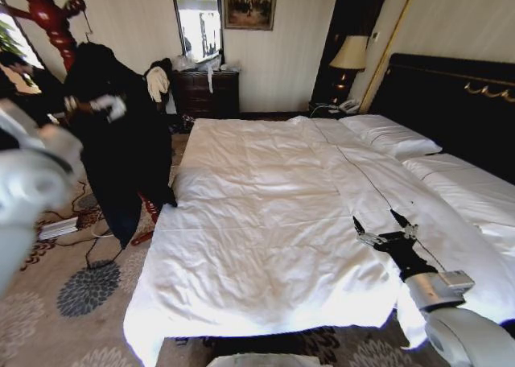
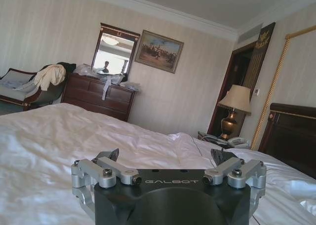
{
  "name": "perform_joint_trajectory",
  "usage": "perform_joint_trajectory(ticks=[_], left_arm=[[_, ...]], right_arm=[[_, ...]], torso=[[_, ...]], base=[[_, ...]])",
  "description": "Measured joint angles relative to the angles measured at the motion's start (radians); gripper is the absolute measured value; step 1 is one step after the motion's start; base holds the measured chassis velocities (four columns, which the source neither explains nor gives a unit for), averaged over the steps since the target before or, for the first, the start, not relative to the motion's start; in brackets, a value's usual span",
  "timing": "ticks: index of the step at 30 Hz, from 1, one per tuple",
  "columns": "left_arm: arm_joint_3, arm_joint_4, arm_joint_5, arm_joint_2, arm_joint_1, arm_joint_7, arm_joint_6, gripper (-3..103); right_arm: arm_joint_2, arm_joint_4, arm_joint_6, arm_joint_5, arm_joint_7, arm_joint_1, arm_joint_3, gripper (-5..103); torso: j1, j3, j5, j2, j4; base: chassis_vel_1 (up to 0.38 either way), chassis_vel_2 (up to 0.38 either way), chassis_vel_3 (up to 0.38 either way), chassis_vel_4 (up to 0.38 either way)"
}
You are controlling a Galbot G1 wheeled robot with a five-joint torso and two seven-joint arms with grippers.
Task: Pick up the clothes from the bed and hang them on the clothes hanger.
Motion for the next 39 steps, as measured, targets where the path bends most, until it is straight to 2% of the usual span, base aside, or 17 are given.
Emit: perform_joint_trajectory(ticks=[1, 3, 4, 8, 9, 13, 14, 16, 17, 18, 23, 39], left_arm=[[-0.022, -0.017, 0.02, -0.025, 0.05, 0.001, -0.008, 100], [-0.082, -0.069, 0.084, -0.116, 0.22, 0.023, -0.04, 100], [-0.082, -0.069, 0.084, -0.116, 0.22, 0.023, -0.04, 100], [-0.145, -0.145, 0.193, -0.241, 0.427, 0.068, -0.092, 100], [-0.145, -0.145, 0.193, -0.241, 0.427, 0.068, -0.092, 100], [-0.168, -0.217, 0.3, -0.376, 0.652, 0.128, -0.202, 100], [-0.168, -0.217, 0.3, -0.376, 0.652, 0.128, -0.202, 100], [-0.164, -0.225, 0.331, -0.407, 0.701, 0.141, -0.237, 100], [-0.151, -0.232, 0.37, -0.45, 0.764, 0.159, -0.288, 100], [-0.144, -0.232, 0.385, -0.466, 0.784, 0.168, -0.308, 100], [-0.104, -0.238, 0.452, -0.507, 0.83, 0.185, -0.36, 100], [-0.094, -0.237, 0.46, -0.505, 0.82, 0.184, -0.359, 100]], right_arm=[[0.0, 0.0, 0.0, 0.0, 0.0, 0.0, 0.0, 100], [0.0, 0.0, 0.0, 0.0, 0.0, 0.0, 0.0, 100], [0.0, 0.0, 0.0, 0.0, 0.0, 0.0, 0.0, 100], [0.0, 0.0, 0.0, 0.0, 0.0, 0.0, 0.0, 100], [0.0, 0.0, 0.0, 0.0, 0.0, 0.0, 0.0, 100], [0.0, 0.0, 0.0, 0.0, 0.0, 0.0, 0.0, 100], [0.0, 0.0, 0.0, 0.0, 0.0, 0.0, 0.0, 100], [0.0, 0.0, 0.0, 0.0, 0.0, 0.0, 0.0, 100], [0.0, 0.0, 0.0, 0.0, 0.0, 0.0, 0.0, 100], [0.0, 0.0, 0.0, 0.0, 0.0, 0.0, 0.0, 100], [0.0, 0.0, 0.0, 0.0, 0.0, 0.0, 0.0, 100], [0.0, 0.0, 0.0, 0.0, 0.0, 0.0, 0.0, 100]], torso=[[0.0, 0.0, 0.0002, 0.0, 0.0], [0.0, 0.0, 0.0002, 0.0, -0.0003], [0.0, 0.0, 0.0002, 0.0, -0.0003], [0.0, 0.0, 0.0005, 0.0, -0.0002], [0.0, 0.0, 0.0005, 0.0, -0.0002], [0.0, 0.0, 0.0008, 0.0, -0.0003], [0.0, 0.0, 0.0008, 0.0, -0.0003], [0.0, 0.0, 0.0007, 0.0, -0.0002], [0.0, 0.0, 0.0005, 0.0, -0.0002], [0.0, 0.0, 0.0005, 0.0, -0.0002], [0.0, 0.0, 0.0004, 0.0, -0.0004], [0.0, 0.0, 0.0004, 0.0, -0.0004]], base=[[0.0, 0.0, 0.0, 0.0], [0.0, 0.0, 0.0, 0.0], [0.0, 0.0, 0.0, 0.0], [0.0, 0.0, 0.0, 0.0], [0.0, 0.0, 0.0, 0.0], [0.0, 0.0, 0.0, 0.0], [0.0, 0.0, 0.0, 0.0], [0.0, 0.0, 0.0, 0.0], [0.0, 0.0, 0.0, 0.0], [0.0, 0.0, 0.0, 0.0], [0.0, 0.0, 0.0, 0.0], [0.0, 0.0, 0.0, 0.0]])
